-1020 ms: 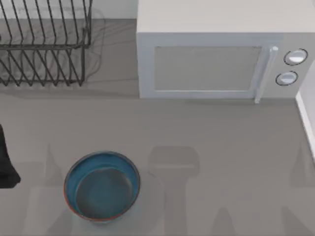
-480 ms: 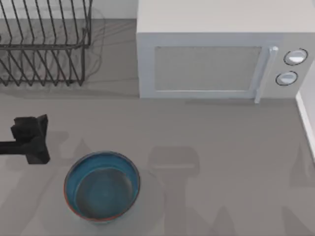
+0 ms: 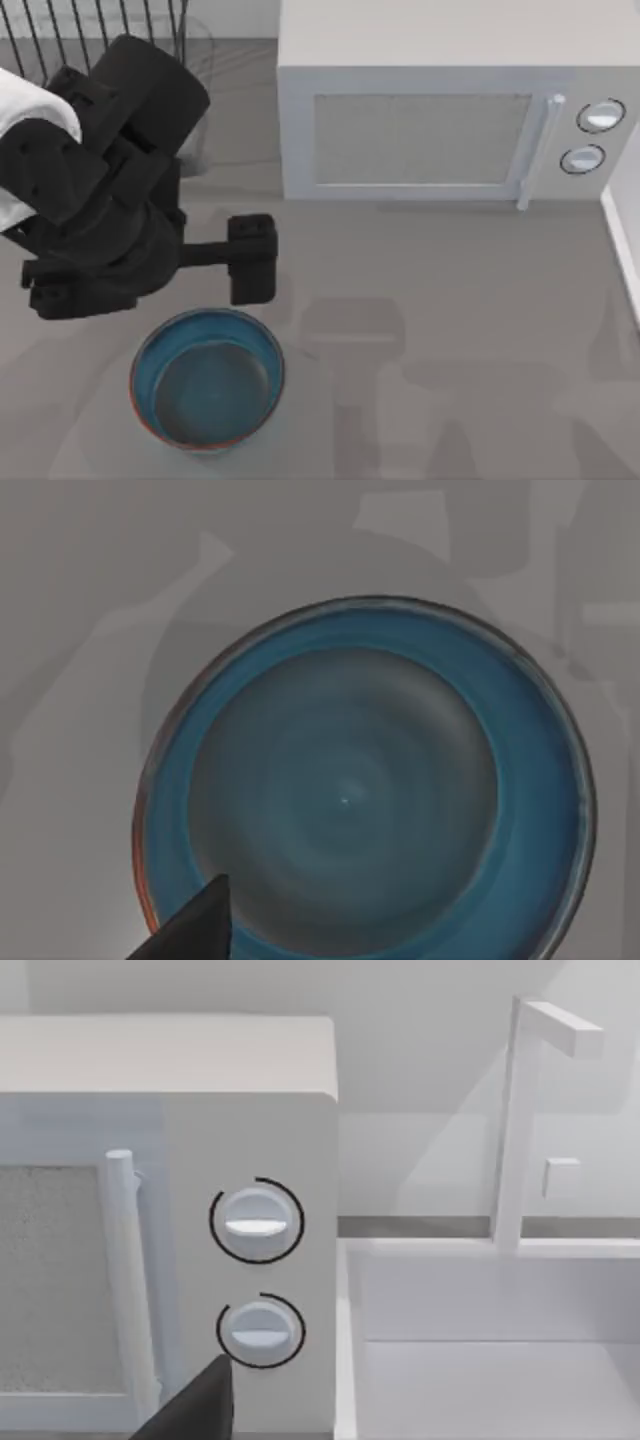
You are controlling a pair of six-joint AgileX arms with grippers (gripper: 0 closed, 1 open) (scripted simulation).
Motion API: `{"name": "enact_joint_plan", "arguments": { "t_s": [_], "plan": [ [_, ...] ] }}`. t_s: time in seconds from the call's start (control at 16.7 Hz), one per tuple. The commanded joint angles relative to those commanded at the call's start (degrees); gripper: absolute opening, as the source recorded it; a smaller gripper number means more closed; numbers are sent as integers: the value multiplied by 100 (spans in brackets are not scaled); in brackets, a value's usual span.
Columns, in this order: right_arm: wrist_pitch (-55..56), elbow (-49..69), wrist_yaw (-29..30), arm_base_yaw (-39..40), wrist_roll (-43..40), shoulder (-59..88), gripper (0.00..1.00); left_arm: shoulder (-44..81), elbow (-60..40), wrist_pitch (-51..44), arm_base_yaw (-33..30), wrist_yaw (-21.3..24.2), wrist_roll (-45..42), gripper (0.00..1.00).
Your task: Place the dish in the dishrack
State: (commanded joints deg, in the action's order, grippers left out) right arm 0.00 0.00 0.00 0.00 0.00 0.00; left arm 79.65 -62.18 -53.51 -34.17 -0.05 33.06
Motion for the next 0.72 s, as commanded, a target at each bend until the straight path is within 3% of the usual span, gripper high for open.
{"name": "enact_joint_plan", "arguments": {
  "t_s": [0.36,0.72],
  "plan": [
    [0,0,0,0,0,0,100,2074,-1782,-1367,-928,10,908,100],
    [0,0,0,0,0,0,100,2434,-2144,-1610,-1106,9,1080,100]
  ]
}}
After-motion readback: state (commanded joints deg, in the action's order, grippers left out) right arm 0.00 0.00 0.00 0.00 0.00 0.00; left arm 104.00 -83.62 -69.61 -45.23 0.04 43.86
